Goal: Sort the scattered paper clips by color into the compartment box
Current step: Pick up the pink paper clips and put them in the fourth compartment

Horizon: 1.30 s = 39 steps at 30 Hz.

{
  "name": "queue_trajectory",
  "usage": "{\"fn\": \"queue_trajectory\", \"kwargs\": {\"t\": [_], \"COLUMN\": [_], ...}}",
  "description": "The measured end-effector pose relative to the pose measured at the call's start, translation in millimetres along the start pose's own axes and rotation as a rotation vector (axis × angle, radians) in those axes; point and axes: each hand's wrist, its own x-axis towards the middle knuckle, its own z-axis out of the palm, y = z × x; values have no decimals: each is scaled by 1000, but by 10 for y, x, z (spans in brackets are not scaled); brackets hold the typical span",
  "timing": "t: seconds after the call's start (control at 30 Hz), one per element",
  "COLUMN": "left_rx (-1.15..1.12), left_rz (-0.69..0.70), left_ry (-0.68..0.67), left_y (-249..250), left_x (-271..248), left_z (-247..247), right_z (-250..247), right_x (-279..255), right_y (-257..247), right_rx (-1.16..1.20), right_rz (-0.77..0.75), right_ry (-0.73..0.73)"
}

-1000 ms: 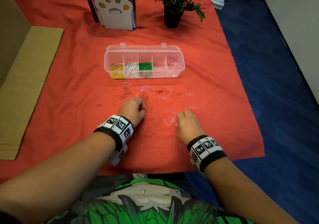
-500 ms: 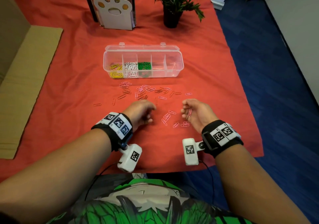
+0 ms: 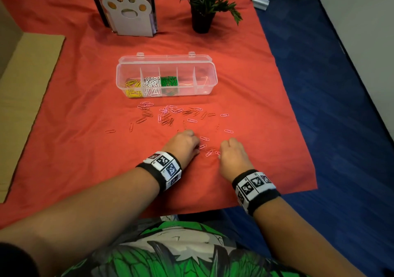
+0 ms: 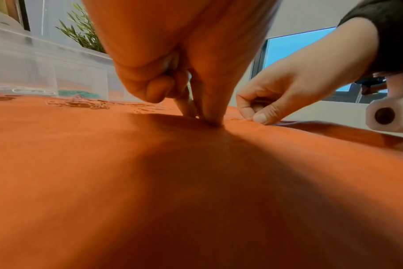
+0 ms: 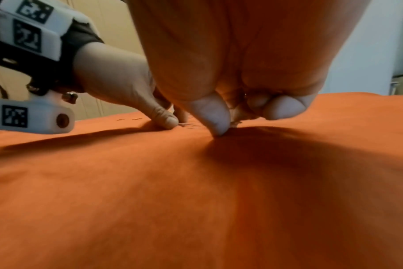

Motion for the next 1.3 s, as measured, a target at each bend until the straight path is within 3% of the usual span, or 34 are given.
{"fn": "queue_trajectory", "kwargs": {"t": [0.1,0.2,0.43,0.53,0.6,0.73,0.8,0.87,0.97,1.03,1.13,1.23,1.3], "left_rx": [30,-3,-82,-78,-58,-51,-74,-168,-428,-785,-1387,-1540,-1375], "left_rz": [-44,-78,-66,-18,-5,-39,-76,-158,-270,-418,-626,-630,-610], "left_ry": [-24,-22,30,19,11,-17,-13,17,49,39,67,51,39], "left_y": [-4,-42,-190,-152,-125,-133,-160,-223,-330,-348,-294,-228,-152], "left_x": [19,12,-77,-100,-101,-115,-124,-145,-163,-163,-170,-139,-79], "left_z": [23,18,-42,-4,28,53,39,-2,-98,-191,-365,-448,-379], "right_z": [-21,-156,-347,-405,-376,-251,-211,-182,-221,-296,-396,-397,-352], "right_x": [76,199,295,332,388,527,539,545,522,493,463,492,545], "right_y": [-7,28,28,-29,-76,-164,-212,-240,-286,-284,-229,-218,-224], "right_rx": [36,284,1425,1737,1655,746,543,608,1048,1402,1704,1744,1451], "right_rz": [-13,26,236,321,369,177,116,125,242,299,319,337,316], "right_ry": [-41,-108,-276,-315,-278,-157,-160,-170,-230,-302,-348,-299,-243]}}
